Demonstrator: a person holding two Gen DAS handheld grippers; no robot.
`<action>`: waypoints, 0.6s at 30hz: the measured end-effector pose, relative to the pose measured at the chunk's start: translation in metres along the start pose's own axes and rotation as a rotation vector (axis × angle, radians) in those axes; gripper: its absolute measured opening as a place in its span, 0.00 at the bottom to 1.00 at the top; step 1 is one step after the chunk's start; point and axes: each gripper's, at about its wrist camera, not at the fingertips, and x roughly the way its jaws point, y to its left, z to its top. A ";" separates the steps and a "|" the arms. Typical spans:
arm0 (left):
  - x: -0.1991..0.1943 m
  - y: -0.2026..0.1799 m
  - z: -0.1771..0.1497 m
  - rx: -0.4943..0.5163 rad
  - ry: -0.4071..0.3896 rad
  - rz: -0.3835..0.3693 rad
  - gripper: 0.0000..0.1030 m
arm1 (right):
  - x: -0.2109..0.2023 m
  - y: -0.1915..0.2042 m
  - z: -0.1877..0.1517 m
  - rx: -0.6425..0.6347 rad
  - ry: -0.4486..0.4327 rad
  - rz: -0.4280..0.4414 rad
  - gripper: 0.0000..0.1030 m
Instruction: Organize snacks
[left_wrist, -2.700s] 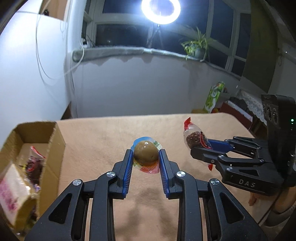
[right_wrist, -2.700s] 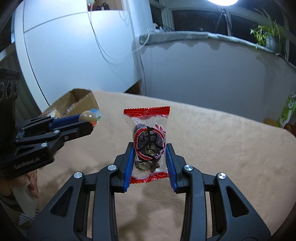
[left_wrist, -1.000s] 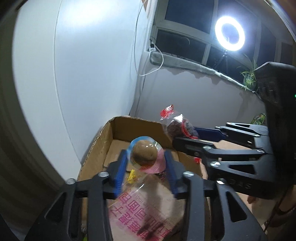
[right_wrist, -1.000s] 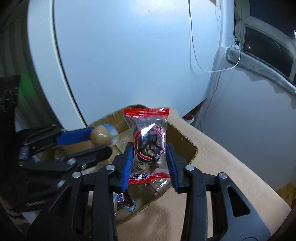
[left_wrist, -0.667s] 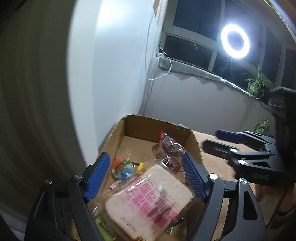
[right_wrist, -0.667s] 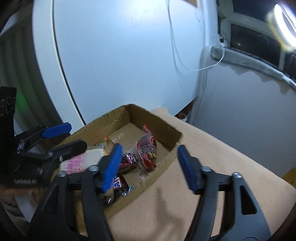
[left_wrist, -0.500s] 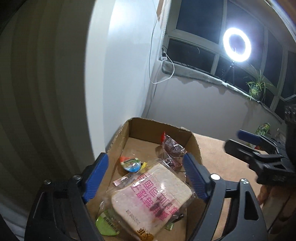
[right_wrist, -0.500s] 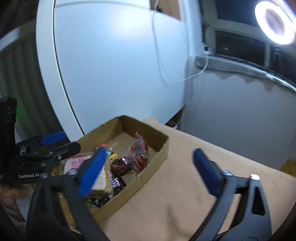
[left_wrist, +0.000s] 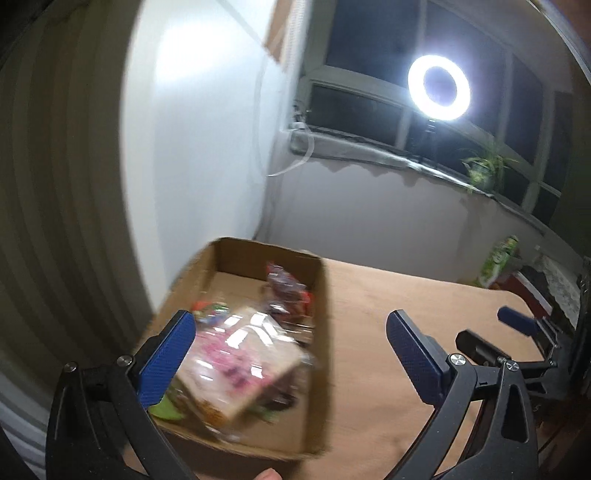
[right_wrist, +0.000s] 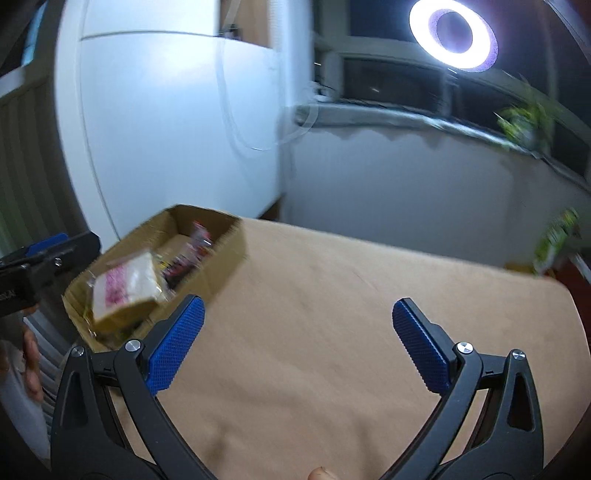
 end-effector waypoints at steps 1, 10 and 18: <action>0.000 -0.008 -0.001 0.007 0.003 -0.013 1.00 | -0.008 -0.011 -0.008 0.020 0.006 -0.027 1.00; -0.006 -0.093 -0.018 0.138 0.005 -0.072 1.00 | -0.068 -0.080 -0.042 0.105 -0.002 -0.185 1.00; -0.014 -0.131 -0.027 0.189 0.008 -0.072 1.00 | -0.084 -0.105 -0.050 0.133 -0.004 -0.206 1.00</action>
